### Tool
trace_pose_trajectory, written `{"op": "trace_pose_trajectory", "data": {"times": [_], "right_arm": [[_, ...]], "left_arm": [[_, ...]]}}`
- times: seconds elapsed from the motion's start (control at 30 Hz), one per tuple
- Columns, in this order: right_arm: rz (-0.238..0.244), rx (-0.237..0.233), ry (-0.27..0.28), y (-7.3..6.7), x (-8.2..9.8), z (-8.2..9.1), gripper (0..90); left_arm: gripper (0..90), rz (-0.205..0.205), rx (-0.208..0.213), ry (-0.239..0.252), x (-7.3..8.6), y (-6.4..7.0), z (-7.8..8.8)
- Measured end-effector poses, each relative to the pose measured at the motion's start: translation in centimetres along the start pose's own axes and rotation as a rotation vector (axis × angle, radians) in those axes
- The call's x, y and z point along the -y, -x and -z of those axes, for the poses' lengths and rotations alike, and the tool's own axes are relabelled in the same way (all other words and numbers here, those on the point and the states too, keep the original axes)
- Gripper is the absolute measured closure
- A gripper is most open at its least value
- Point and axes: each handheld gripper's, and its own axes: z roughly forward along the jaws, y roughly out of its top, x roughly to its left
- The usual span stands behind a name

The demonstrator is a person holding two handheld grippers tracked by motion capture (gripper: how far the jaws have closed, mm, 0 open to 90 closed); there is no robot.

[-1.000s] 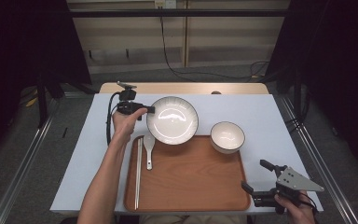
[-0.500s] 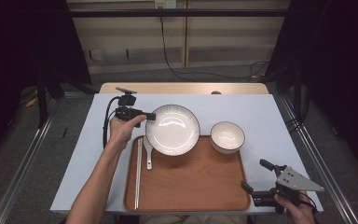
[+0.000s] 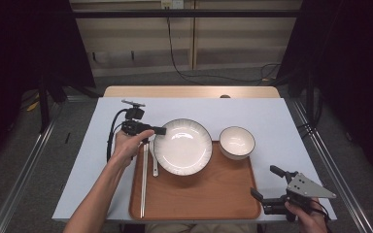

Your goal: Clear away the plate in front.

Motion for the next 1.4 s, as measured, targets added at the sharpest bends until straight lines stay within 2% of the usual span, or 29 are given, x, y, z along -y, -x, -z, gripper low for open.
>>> {"op": "trace_pose_trajectory", "data": {"times": [0.13,0.17,0.27,0.3,0.37,0.4,0.47,0.5,0.53,0.57,0.67,0.77,0.87,0.9,0.97,1.03,1.2,1.23,1.3,1.37,1.4], "right_arm": [[0.004,-0.002,-0.003,0.0,0.0,0.0,0.9],[0.004,-0.003,-0.004,0.0,0.0,0.1,0.9],[0.003,-0.002,-0.002,0.0,0.0,0.1,0.9],[0.003,-0.002,-0.001,0.0,0.0,0.0,0.9],[0.005,-0.002,-0.004,0.0,0.0,0.0,0.9],[0.004,-0.003,-0.005,0.0,0.0,0.0,0.9],[0.007,-0.001,-0.003,0.0,0.0,0.0,0.9],[0.008,-0.001,-0.004,0.0,0.0,0.0,0.9],[0.007,0.000,-0.004,0.0,0.0,0.0,0.9],[0.002,-0.002,-0.002,0.0,0.0,0.0,0.9],[0.005,-0.003,-0.004,0.1,0.0,-0.1,0.9],[0.008,-0.001,-0.006,0.0,0.0,-0.1,0.9],[0.005,-0.001,-0.005,-0.1,0.0,0.0,0.9],[0.004,0.001,-0.005,0.0,0.0,-0.1,0.9],[0.005,0.008,-0.006,0.0,0.0,-0.1,0.8],[0.006,0.007,-0.003,0.0,-0.1,-0.1,0.8],[0.008,0.003,-0.006,0.1,0.0,0.0,0.8],[0.005,0.009,-0.013,0.1,0.0,-0.1,0.8],[0.008,0.004,-0.013,0.1,0.0,-0.1,0.8],[0.012,0.004,-0.010,0.1,0.0,-0.2,0.8],[0.009,0.000,-0.008,0.0,0.0,-0.2,0.8]], "left_arm": [[84.9,-0.013,0.007,-0.020,0.5,0.4,-0.3],[85.0,-0.009,0.027,-0.019,0.7,0.3,-0.4],[85.0,-0.008,0.039,-0.031,1.2,0.6,-0.7],[84.8,-0.023,0.038,-0.039,1.2,0.7,-0.8],[84.7,-0.006,0.014,-0.051,1.4,1.0,-1.1],[84.5,0.000,0.032,-0.051,1.6,1.0,-1.2],[84.7,0.000,0.025,-0.054,1.8,1.1,-1.4],[84.5,-0.018,0.052,-0.059,2.2,1.1,-1.6],[84.6,-0.012,0.041,-0.061,2.4,1.4,-1.7],[84.5,-0.019,0.061,-0.074,2.5,1.4,-1.8],[84.4,-0.071,0.049,-0.099,2.8,2.1,-2.0],[84.4,-0.052,0.062,-0.102,3.2,2.1,-2.5],[84.4,-0.056,0.099,-0.114,3.6,2.2,-3.0],[84.4,-0.073,0.102,-0.125,3.6,2.3,-3.2],[84.5,-0.073,0.091,-0.130,3.7,2.5,-3.7],[84.7,-0.064,0.103,-0.131,3.7,2.4,-3.9],[85.3,-0.069,0.083,-0.137,3.7,2.0,-4.2],[85.7,-0.082,0.072,-0.149,3.7,2.1,-4.3],[86.0,-0.077,0.023,-0.153,3.9,2.2,-4.9],[86.0,-0.089,0.013,-0.142,3.9,2.1,-5.1],[86.0,-0.086,0.024,-0.138,3.9,2.2,-5.1]]}}
